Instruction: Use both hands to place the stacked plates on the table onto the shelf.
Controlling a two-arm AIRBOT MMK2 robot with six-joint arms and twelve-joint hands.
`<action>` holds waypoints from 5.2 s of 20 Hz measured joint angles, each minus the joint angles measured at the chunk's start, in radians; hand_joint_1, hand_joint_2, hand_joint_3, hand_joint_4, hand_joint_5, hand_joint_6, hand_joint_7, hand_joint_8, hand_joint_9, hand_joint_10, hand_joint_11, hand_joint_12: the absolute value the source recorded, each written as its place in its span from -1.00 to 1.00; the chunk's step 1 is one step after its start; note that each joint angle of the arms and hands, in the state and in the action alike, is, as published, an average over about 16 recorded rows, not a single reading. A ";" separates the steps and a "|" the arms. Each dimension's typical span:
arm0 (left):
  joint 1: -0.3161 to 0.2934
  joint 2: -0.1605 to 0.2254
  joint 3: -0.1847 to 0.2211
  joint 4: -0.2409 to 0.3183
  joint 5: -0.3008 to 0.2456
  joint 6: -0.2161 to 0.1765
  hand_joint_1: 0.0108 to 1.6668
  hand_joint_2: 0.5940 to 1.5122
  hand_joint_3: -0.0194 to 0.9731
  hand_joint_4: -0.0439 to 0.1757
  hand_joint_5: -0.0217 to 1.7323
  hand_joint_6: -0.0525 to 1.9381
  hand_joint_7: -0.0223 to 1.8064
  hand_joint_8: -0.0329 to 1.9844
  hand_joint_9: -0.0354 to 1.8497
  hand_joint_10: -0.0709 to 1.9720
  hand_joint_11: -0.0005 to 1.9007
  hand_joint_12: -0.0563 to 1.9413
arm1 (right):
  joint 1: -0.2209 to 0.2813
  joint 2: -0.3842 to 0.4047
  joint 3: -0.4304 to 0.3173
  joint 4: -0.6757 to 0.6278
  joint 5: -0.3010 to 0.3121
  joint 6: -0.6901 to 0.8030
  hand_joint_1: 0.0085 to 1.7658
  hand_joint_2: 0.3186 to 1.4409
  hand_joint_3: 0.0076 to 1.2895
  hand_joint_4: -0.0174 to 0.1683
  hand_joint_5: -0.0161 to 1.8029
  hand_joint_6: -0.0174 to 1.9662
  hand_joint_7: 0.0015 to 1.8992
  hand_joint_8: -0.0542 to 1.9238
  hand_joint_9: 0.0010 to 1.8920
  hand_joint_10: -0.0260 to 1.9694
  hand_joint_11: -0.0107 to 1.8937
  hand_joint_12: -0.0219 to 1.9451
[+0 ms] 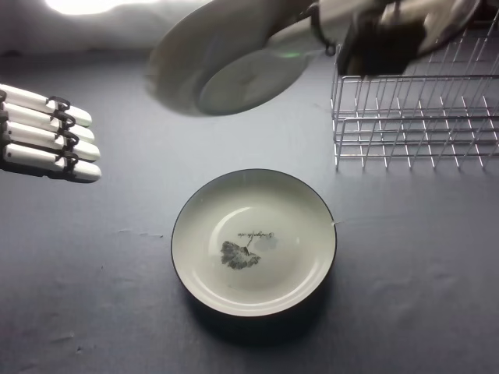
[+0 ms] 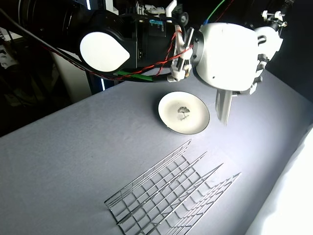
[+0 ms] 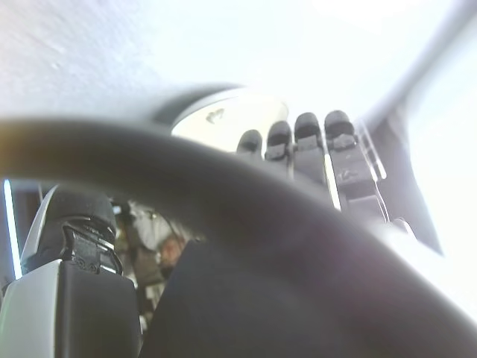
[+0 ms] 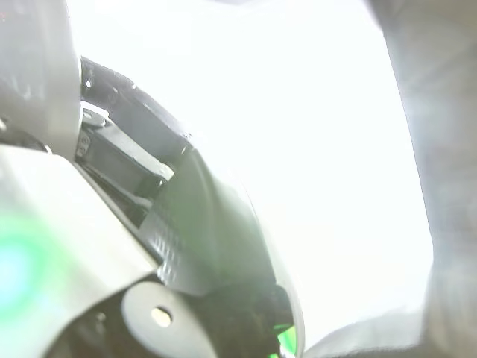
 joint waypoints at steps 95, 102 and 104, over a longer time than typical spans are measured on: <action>0.207 -0.296 0.046 -0.075 0.131 0.251 -0.99 0.23 -0.92 -0.66 -0.98 -0.97 -0.97 -0.97 -0.98 -0.96 -0.99 -0.96 | -0.320 0.183 0.030 -1.244 0.474 -0.030 -0.43 -0.07 -0.99 -0.77 -0.96 -0.97 -0.99 -0.95 -0.98 -0.97 -0.98 -0.97; 0.254 -0.296 0.041 -0.114 0.151 0.252 -0.99 0.23 -0.92 -0.71 -0.99 -0.98 -0.97 -0.97 -0.98 -0.96 -0.99 -0.96 | -0.326 0.136 0.052 -1.255 0.454 -0.032 -0.45 -0.06 -0.99 -0.77 -0.96 -0.97 -0.99 -0.95 -0.98 -0.97 -0.98 -0.97; 0.260 -0.296 0.039 -0.120 0.154 0.252 -0.99 0.23 -0.92 -0.71 -0.99 -0.98 -0.97 -0.97 -0.98 -0.96 -0.99 -0.96 | -0.326 0.115 0.063 -1.254 0.443 -0.033 -0.42 -0.05 -0.99 -0.77 -0.96 -0.97 -0.99 -0.95 -0.98 -0.97 -0.98 -0.97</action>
